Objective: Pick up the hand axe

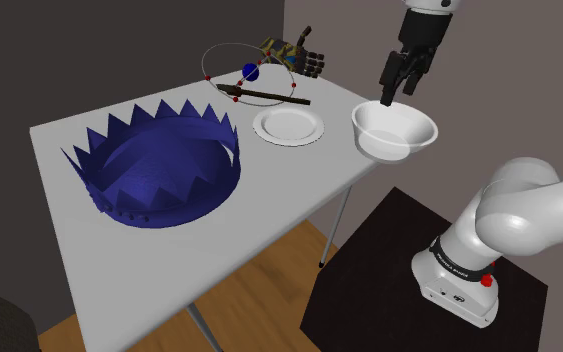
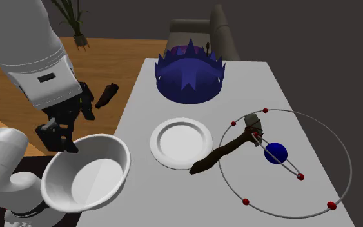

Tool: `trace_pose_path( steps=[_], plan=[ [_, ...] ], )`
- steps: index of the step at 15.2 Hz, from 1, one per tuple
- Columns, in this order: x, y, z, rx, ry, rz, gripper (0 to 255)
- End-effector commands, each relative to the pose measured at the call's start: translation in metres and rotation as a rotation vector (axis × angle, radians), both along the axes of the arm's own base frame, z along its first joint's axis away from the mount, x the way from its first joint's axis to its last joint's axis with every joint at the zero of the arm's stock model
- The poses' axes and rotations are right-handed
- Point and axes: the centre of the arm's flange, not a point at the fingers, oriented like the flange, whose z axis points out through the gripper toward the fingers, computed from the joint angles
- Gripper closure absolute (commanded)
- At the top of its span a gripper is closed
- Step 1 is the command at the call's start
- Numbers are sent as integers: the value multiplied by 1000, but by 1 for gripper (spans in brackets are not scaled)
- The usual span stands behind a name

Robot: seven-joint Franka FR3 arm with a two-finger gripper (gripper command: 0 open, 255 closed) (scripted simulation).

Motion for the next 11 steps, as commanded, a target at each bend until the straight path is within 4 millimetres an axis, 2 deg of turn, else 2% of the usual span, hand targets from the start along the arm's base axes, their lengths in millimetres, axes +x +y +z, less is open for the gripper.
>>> trace_pose_path(
  steps=[1,11],
  plan=[
    [0,0,0,0,0,0,0],
    [123,-14,-33,-24,-25,224,0]
  ],
)
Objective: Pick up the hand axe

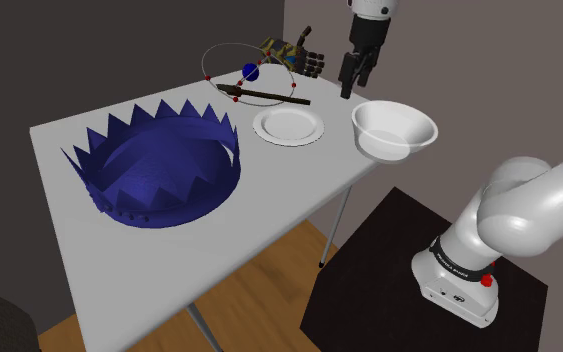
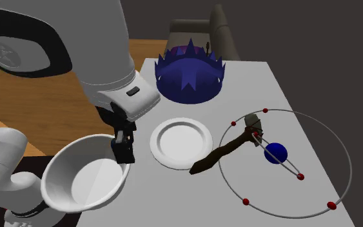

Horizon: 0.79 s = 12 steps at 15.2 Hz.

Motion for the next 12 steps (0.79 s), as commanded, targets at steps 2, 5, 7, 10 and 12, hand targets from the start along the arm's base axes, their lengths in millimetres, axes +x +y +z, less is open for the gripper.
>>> trace_pose_path(
  steps=[2,5,7,10,12],
  plan=[
    [39,-2,-11,-8,-8,69,0],
    [76,0,-21,-15,-16,136,0],
    [101,3,-27,-20,-21,181,0],
    [138,10,-35,-27,-28,248,0],
    [162,16,-41,-31,-33,293,0]
  ],
)
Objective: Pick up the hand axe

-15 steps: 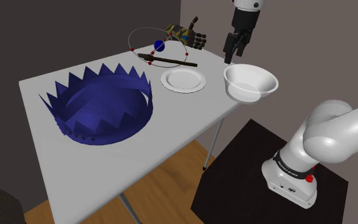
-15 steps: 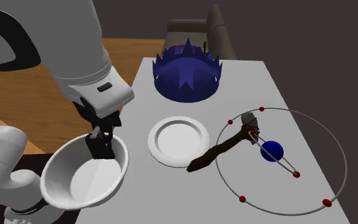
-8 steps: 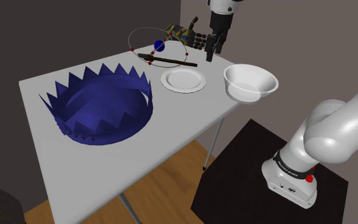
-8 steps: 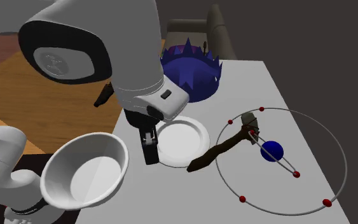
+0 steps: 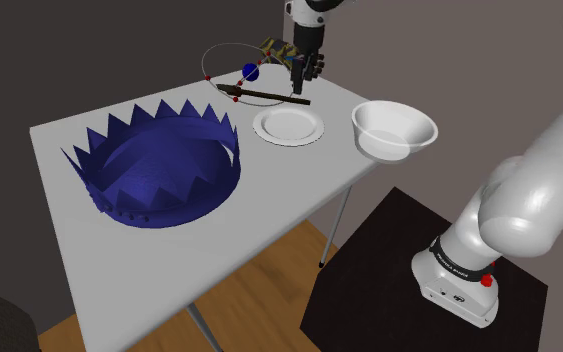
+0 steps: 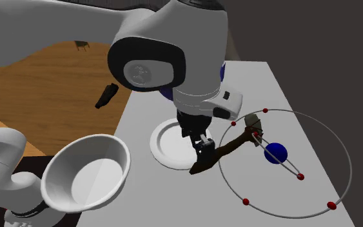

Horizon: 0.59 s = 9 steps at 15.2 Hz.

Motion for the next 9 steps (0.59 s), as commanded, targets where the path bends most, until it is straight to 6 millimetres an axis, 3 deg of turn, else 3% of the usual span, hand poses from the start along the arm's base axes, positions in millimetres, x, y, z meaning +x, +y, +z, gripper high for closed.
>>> trace_pose_path(
  steps=[1,7,9],
  plan=[
    [25,5,-5,-5,-6,47,0],
    [96,31,-22,-19,-21,181,0],
    [96,31,-27,-19,-21,181,0]
  ],
)
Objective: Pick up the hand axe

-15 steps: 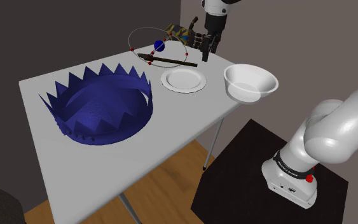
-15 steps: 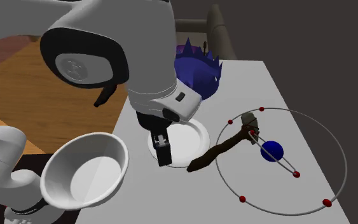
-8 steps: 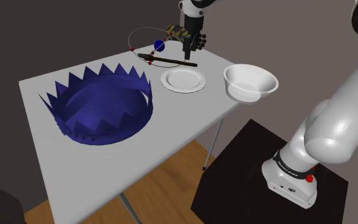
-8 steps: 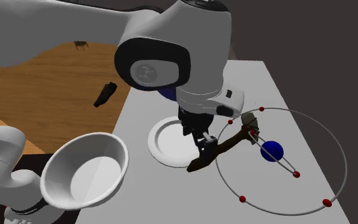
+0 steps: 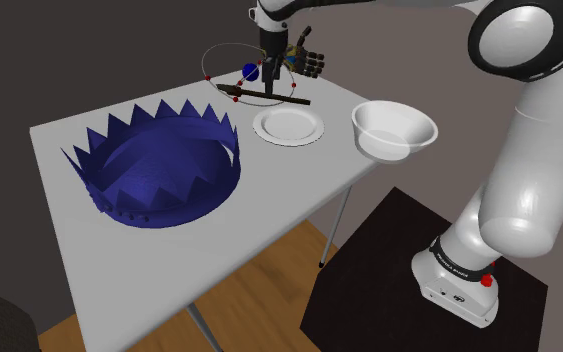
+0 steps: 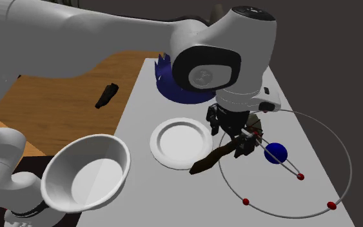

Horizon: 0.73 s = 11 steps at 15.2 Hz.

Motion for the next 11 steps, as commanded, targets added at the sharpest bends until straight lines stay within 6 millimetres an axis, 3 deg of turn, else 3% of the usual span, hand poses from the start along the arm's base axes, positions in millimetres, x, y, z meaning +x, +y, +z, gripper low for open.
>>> trace_pose_path(
  steps=[1,6,8,9,11],
  plan=[
    [3,2,-9,-1,-1,6,0],
    [3,2,-38,-1,-1,6,0],
    [3,2,-38,-1,-1,6,0],
    [3,2,-37,-1,-1,6,255],
    [3,2,-37,-1,-1,6,255]
  ],
)
